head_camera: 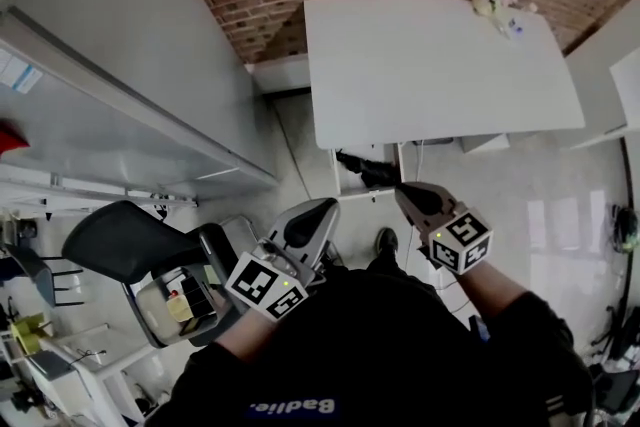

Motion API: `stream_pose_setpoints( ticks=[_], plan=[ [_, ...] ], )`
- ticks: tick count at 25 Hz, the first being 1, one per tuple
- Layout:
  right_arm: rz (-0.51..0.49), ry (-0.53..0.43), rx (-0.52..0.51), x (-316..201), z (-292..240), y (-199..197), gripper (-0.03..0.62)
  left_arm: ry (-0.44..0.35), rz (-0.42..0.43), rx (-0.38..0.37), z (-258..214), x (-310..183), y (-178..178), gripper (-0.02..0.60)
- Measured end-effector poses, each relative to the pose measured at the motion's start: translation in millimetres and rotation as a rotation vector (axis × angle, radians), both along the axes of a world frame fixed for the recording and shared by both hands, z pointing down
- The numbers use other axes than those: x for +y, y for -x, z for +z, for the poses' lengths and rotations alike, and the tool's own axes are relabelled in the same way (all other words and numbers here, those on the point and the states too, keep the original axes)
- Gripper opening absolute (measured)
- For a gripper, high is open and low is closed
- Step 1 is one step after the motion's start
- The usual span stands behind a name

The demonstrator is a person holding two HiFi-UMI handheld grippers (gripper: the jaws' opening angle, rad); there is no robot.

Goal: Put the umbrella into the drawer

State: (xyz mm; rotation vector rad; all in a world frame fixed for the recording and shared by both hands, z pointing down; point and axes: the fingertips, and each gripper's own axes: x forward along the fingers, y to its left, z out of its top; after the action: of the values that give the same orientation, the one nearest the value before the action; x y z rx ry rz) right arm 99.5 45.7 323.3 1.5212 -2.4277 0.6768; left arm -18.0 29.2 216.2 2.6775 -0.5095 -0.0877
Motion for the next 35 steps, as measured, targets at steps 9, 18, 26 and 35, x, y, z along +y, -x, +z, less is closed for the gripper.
stream_pose_setpoints(
  ticks=[9,18,26,35],
  plan=[
    [-0.027,-0.145,-0.028,12.3,-68.8,3.6,0.029,-0.024,0.043,0.004,-15.4,1.8,-17.7,-0.003],
    [-0.019,-0.166,-0.058,13.5,-79.0,-6.3,0.029,-0.041,0.075,-0.004,-21.1,0.5,-38.9,-0.003],
    [-0.027,-0.189,-0.049,14.4,-84.3,-2.4,0.029,-0.042,0.072,-0.009,-20.0,3.5,-37.5,-0.003],
    [-0.020,-0.192,-0.041,20.2,-84.4,-2.8,0.029,-0.046,0.067,-0.004,-20.3,9.6,-33.1,-0.003]
  ],
)
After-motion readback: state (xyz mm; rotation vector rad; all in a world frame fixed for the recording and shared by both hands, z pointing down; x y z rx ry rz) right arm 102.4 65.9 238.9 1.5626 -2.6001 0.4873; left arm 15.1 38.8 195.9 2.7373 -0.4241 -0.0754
